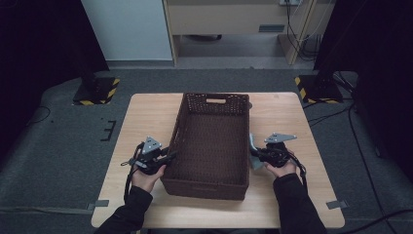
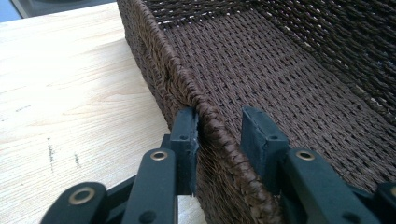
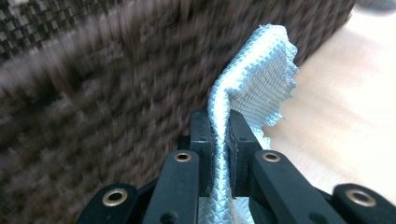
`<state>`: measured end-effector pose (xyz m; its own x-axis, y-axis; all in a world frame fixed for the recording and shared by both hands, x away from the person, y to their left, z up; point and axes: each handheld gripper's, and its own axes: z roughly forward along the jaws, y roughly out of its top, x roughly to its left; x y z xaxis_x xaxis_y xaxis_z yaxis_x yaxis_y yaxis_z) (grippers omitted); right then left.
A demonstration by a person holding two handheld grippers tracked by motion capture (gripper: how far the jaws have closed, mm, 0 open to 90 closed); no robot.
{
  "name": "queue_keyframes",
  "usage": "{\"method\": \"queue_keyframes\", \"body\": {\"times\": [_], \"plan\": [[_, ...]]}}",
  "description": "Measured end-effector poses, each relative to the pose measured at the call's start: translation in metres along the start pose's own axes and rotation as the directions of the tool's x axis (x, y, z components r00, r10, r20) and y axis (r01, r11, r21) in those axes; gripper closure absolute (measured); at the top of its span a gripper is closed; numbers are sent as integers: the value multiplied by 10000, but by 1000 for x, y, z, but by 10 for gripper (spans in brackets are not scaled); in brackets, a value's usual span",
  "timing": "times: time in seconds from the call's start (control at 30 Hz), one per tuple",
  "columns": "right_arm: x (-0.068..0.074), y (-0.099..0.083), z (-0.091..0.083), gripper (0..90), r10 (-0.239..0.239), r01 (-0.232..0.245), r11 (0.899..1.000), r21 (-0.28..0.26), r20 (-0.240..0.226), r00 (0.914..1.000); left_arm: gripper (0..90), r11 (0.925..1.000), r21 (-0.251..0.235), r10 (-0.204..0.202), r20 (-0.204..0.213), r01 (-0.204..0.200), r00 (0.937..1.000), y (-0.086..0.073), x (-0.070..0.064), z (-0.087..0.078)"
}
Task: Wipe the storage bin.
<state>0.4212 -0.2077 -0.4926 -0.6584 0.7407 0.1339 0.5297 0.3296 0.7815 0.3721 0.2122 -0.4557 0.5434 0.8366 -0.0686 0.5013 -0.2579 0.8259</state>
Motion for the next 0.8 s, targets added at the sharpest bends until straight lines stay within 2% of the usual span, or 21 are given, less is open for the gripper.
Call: {"method": "queue_keyframes", "body": {"times": [0.07,0.1,0.13,0.23,0.3,0.33,0.37,0.47,0.53,0.6,0.67,0.73,0.8], "plan": [[1,-2,2,840,16,-16,9998,188,-16,10000,669,10000,-37,-66,-28,66,10000,0,0,0],[6,-6,7,840,-134,132,9980,619,22,9999,670,10000,-30,-84,-39,84,10000,0,1,1],[7,-5,7,840,-221,218,9979,609,35,9998,670,9999,-47,-95,-62,94,9999,0,1,1],[8,2,-2,841,-112,112,9999,-42,-45,9999,672,10000,-35,-91,-82,91,9999,1,2,2],[7,9,-15,841,-43,31,9973,-730,-170,9998,672,9999,-40,-93,-122,93,9999,2,3,3],[7,9,-15,841,-43,31,9973,-730,-170,9998,672,9999,-40,-93,-122,93,9999,2,3,3],[9,16,-29,841,-203,168,9888,-1481,-217,9996,671,9999,-54,-123,-130,122,9998,3,4,5],[10,19,-36,841,-214,142,9819,-1888,-363,9991,669,9998,-69,-169,-130,169,9998,4,5,7],[11,17,-31,841,-226,174,9875,-1569,-315,9992,655,9997,-74,-224,-97,223,9997,5,6,7],[10,12,-22,840,-268,250,9943,-1035,-167,9995,592,9996,-110,-269,-377,265,9989,4,6,7],[9,6,-13,840,-137,131,9983,-563,-104,9999,522,9995,-127,-287,-421,282,9987,4,6,7],[7,0,-5,840,-143,143,9999,-67,40,9999,463,9998,-151,-164,-326,159,9993,3,9,4],[6,-4,0,840,-172,169,9993,337,101,9998,452,9997,-211,-127,-312,120,9994,3,9,3]]}}
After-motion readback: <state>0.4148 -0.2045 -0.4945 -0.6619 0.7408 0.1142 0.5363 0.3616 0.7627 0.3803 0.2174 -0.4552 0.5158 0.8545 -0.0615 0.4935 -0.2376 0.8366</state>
